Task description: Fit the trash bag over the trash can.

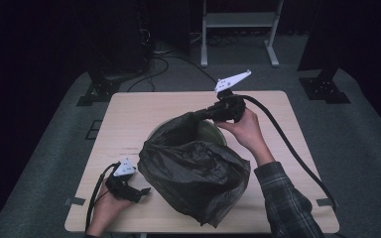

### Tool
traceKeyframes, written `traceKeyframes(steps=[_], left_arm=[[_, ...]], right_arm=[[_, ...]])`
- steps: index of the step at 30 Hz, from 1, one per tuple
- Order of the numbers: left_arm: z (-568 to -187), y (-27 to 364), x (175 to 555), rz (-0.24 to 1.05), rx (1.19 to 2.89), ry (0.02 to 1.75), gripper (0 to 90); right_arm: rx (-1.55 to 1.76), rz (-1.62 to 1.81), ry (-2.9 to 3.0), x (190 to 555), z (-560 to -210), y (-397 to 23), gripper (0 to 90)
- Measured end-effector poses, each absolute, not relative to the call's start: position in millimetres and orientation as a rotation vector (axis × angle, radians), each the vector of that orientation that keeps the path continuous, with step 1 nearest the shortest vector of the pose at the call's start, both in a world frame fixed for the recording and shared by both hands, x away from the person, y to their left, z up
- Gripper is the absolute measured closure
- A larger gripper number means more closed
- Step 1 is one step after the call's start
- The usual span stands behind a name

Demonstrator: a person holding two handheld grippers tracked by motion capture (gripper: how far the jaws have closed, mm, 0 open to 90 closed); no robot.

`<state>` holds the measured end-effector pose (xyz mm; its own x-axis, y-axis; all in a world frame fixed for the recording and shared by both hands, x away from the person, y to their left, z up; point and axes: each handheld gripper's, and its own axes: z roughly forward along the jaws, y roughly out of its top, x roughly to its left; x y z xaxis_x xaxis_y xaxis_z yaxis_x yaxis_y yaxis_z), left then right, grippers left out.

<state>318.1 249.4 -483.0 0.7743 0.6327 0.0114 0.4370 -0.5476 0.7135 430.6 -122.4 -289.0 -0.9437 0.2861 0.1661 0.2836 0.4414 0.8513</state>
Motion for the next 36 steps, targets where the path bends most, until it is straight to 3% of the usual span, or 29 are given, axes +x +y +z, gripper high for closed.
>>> traceKeyframes(steps=[4,10,31,36], left_arm=[[-483.0,249.4,318.2,0.348,2.239,0.791,0.0],[-483.0,249.4,318.1,0.348,2.238,0.792,0.0],[-483.0,249.2,317.9,0.349,2.238,0.795,0.0],[-483.0,249.1,317.7,0.349,2.238,0.797,0.0]], right_arm=[[0.530,1.569,2.680,423.2,-294.9,-134.9,86.3],[0.537,1.560,2.649,408.1,-294.8,-152.7,65.3],[0.530,1.684,2.598,340.5,-299.4,-212.7,57.8],[0.558,1.717,2.585,327.0,-306.2,-223.2,49.3]])
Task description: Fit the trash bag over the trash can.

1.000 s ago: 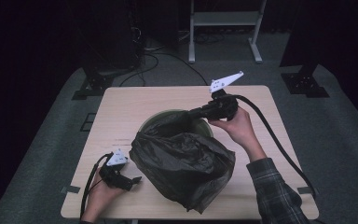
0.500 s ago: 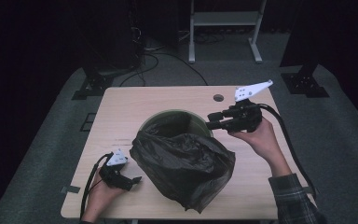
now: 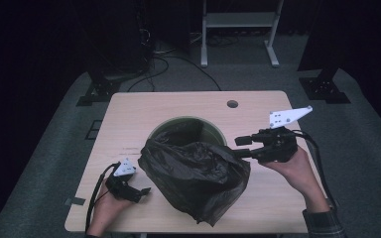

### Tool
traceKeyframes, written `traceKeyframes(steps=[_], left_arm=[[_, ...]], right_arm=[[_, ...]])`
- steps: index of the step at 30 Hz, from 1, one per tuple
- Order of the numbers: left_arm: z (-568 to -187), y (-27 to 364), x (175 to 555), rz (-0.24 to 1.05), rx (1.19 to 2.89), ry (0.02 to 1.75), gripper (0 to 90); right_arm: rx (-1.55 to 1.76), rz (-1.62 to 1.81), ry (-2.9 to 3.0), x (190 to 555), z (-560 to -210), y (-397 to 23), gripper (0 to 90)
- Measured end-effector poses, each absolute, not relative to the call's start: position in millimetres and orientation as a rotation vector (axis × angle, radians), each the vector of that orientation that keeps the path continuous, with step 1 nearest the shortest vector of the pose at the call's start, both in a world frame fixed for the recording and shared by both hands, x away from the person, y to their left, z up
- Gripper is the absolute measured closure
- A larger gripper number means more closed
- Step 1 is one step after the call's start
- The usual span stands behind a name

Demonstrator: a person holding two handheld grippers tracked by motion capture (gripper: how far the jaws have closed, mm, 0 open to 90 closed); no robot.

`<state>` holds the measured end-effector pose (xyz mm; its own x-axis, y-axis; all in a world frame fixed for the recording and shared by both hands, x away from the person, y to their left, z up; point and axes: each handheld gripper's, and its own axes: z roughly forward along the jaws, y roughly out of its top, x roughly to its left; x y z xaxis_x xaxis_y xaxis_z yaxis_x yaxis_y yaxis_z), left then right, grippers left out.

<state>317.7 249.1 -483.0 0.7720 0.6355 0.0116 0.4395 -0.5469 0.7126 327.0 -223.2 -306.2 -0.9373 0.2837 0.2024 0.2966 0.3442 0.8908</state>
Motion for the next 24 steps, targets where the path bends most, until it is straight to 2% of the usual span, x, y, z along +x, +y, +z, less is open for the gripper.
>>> traceKeyframes(steps=[5,8,11,13,15,17,18,24], left_arm=[[-483.0,249.1,317.7,0.349,2.238,0.797,0.0],[-483.0,249.0,317.6,0.349,2.238,0.798,0.0],[-482.9,249.0,317.5,0.349,2.238,0.798,0.0],[-483.0,249.0,317.5,0.349,2.238,0.798,0.0],[-483.0,249.0,317.5,0.349,2.238,0.798,0.0],[-483.0,249.0,317.5,0.349,2.238,0.798,0.0],[-483.0,249.0,317.5,0.349,2.238,0.798,0.0],[-483.0,249.0,317.5,0.349,2.238,0.798,0.0]], right_arm=[[-0.541,-1.732,-2.529,314.6,-308.5,-230.2,41.6],[-0.554,-1.703,-2.540,310.3,-313.0,-228.6,41.4],[-0.556,-1.663,-2.556,311.0,-319.2,-227.6,51.3],[-0.550,-1.644,-2.558,312.1,-322.5,-227.6,62.0],[-0.535,-1.629,-2.567,313.8,-325.7,-228.0,77.3],[-0.524,-1.621,-2.576,314.9,-327.3,-227.8,86.6],[-0.525,-1.625,-2.581,315.2,-327.6,-227.6,89.3],[-0.576,-1.645,-2.610,322.9,-325.7,-229.7,89.7]])
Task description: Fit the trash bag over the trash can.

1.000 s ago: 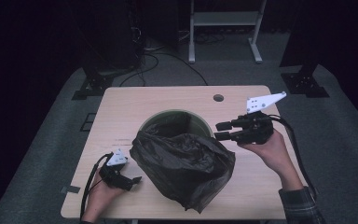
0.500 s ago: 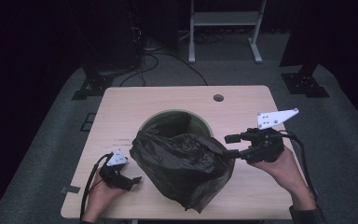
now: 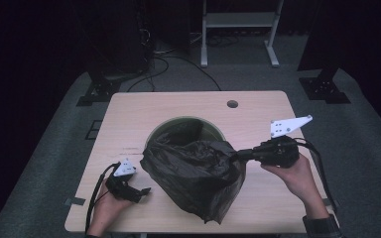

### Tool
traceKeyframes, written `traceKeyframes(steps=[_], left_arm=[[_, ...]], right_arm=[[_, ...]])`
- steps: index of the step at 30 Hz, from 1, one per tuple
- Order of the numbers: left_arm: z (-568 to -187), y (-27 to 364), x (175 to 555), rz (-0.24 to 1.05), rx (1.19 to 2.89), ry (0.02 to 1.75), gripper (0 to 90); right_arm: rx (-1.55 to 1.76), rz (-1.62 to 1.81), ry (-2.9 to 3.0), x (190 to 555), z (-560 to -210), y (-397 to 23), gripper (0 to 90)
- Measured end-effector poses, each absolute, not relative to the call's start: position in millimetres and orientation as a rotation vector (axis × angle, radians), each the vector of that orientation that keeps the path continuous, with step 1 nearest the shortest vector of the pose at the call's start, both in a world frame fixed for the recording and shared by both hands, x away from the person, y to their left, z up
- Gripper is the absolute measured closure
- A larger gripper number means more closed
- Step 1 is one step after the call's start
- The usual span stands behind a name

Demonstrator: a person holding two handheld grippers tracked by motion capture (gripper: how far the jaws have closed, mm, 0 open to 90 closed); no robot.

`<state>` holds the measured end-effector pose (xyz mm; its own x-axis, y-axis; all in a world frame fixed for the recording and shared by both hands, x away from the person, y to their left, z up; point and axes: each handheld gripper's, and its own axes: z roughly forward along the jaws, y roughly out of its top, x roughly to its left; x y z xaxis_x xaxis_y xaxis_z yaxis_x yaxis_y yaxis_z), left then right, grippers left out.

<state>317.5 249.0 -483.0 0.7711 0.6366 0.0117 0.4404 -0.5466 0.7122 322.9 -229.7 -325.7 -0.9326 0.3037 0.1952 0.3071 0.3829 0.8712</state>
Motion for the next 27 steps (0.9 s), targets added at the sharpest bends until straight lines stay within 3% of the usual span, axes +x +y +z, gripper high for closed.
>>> traceKeyframes(steps=[22,27], left_arm=[[-482.9,249.1,317.6,0.350,2.239,0.797,0.0],[-482.9,249.1,317.6,0.350,2.239,0.797,0.0]], right_arm=[[-0.869,-1.680,-2.626,432.0,-310.9,-219.9,89.7],[-0.880,-1.681,-2.611,439.5,-313.8,-217.9,89.3]])
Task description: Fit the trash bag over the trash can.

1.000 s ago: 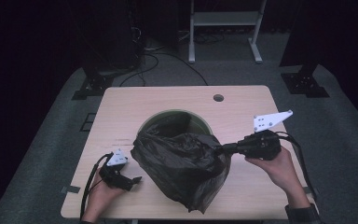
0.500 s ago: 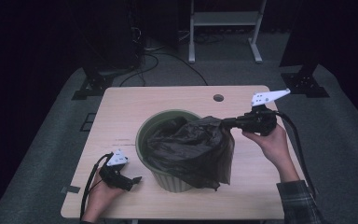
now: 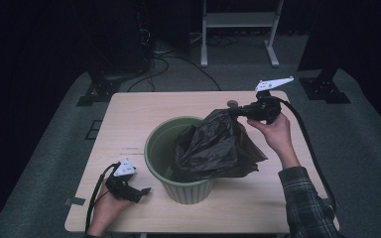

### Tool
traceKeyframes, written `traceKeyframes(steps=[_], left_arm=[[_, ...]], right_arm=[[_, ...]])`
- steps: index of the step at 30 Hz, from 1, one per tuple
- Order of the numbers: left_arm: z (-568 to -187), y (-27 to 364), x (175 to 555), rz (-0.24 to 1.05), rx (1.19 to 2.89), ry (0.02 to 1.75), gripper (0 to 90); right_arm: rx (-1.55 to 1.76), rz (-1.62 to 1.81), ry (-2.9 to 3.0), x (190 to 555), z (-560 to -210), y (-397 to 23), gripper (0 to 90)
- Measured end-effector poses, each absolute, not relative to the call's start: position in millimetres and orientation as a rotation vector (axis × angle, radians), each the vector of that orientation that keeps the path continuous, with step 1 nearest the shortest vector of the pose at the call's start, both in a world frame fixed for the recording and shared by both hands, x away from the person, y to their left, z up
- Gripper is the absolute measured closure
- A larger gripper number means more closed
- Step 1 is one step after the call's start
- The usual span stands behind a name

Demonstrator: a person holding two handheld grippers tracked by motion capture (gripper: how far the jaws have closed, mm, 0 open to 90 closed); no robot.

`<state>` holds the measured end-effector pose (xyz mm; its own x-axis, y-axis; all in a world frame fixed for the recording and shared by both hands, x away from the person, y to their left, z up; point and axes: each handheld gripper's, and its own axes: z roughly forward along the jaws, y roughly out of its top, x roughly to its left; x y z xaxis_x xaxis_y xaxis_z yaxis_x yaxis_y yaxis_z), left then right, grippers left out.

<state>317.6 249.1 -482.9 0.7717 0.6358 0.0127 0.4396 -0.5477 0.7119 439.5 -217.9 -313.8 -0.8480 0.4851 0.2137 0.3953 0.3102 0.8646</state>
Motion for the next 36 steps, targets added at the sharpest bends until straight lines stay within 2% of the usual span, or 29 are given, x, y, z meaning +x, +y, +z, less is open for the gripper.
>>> traceKeyframes(steps=[10,16,19,21,22,24,34,36], left_arm=[[-482.5,249.6,317.5,0.345,2.241,0.794,0.0],[-470.9,256.6,315.9,0.300,2.215,0.812,0.0],[-458.0,257.9,312.8,0.302,2.195,0.788,0.0],[-447.2,259.5,310.4,0.298,2.197,0.767,0.0],[-447.2,259.5,310.4,0.298,2.197,0.767,0.0],[-433.3,263.0,306.5,0.290,2.171,0.745,0.0],[-382.7,265.5,289.8,0.286,2.112,0.660,0.0],[-372.5,262.1,286.1,0.272,2.099,0.632,0.5]], right_arm=[[0.793,1.608,2.458,422.8,-311.1,-226.1,89.4],[0.786,1.613,2.461,420.0,-312.1,-229.8,87.8],[0.786,1.613,2.456,419.8,-312.4,-228.8,80.1],[0.792,1.611,2.442,419.5,-312.1,-228.9,71.6],[0.792,1.611,2.442,419.5,-312.1,-228.9,71.6],[0.808,1.611,2.422,419.7,-310.7,-230.3,59.5],[0.816,1.607,2.409,420.1,-309.6,-231.3,43.0],[0.828,1.607,2.405,420.9,-310.0,-231.0,31.0]])
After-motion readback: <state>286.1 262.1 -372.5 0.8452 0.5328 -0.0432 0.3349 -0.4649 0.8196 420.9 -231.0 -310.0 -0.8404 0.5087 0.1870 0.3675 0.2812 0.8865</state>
